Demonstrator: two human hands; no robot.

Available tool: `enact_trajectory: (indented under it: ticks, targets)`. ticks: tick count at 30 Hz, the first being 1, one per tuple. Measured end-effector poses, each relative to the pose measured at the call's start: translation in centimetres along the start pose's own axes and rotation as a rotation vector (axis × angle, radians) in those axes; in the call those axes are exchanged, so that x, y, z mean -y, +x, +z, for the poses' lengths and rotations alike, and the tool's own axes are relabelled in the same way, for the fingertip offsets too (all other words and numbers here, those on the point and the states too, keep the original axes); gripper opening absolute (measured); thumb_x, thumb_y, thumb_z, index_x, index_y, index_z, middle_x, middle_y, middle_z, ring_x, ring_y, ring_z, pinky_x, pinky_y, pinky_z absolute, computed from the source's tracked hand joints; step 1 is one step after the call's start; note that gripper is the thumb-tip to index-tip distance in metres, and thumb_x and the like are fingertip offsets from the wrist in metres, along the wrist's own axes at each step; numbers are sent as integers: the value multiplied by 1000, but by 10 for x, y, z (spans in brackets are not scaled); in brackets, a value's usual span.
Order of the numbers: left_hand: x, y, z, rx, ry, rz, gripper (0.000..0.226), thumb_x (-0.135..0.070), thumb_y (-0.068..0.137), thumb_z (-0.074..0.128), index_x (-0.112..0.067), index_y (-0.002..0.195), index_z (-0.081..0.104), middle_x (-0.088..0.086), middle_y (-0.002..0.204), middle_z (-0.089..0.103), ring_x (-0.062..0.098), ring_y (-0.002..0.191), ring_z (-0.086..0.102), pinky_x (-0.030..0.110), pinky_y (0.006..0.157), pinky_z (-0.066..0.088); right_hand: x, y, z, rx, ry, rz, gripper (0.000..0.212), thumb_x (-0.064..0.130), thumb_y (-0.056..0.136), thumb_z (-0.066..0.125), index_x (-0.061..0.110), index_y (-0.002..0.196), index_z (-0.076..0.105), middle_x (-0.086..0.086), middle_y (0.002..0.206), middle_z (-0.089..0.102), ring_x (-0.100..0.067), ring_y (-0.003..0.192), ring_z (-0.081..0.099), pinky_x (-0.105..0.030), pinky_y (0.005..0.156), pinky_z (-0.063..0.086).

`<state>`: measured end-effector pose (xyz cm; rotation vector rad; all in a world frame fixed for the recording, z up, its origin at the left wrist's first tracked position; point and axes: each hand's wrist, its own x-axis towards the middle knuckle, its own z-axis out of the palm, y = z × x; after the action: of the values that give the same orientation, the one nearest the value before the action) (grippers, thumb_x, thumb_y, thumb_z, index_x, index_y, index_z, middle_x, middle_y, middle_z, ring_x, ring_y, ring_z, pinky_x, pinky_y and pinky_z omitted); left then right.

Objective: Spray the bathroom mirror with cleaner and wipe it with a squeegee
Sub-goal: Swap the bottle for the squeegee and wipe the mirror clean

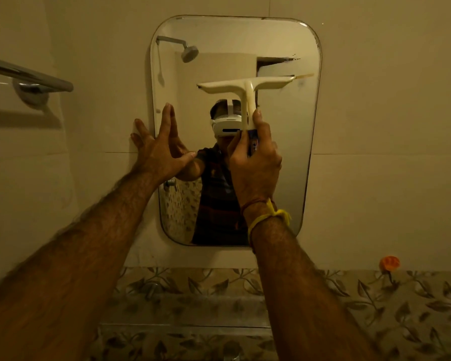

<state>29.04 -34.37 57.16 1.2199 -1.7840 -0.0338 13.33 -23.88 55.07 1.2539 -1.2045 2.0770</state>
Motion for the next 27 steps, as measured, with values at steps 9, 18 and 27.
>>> enact_trajectory:
  ticks: [9, 18, 27]
  targets:
    - [12, -28, 17, 17, 23, 49, 118, -56, 74, 75, -59, 141, -21, 19, 160, -18, 51, 144, -9, 70, 107, 20, -20, -48, -13, -5, -7, 33, 49, 17, 92, 59, 19, 139, 49, -6, 114, 68, -15, 97, 63, -18, 86, 53]
    - [29, -62, 41, 43, -9, 132, 120, -51, 74, 78, -56, 144, -18, 20, 158, -23, 50, 142, -17, 74, 105, 15, -42, -130, -54, 113, -89, 146, 51, 16, 92, 61, 24, 141, 49, -7, 103, 67, -17, 86, 63, -20, 74, 54]
    - [26, -80, 56, 47, -74, 95, 110, -42, 82, 75, -46, 150, -12, 18, 157, -29, 49, 143, -16, 70, 107, 22, -47, -185, -77, 144, -137, 282, 49, 12, 91, 61, 20, 139, 52, -7, 96, 68, -19, 80, 63, -34, 69, 58]
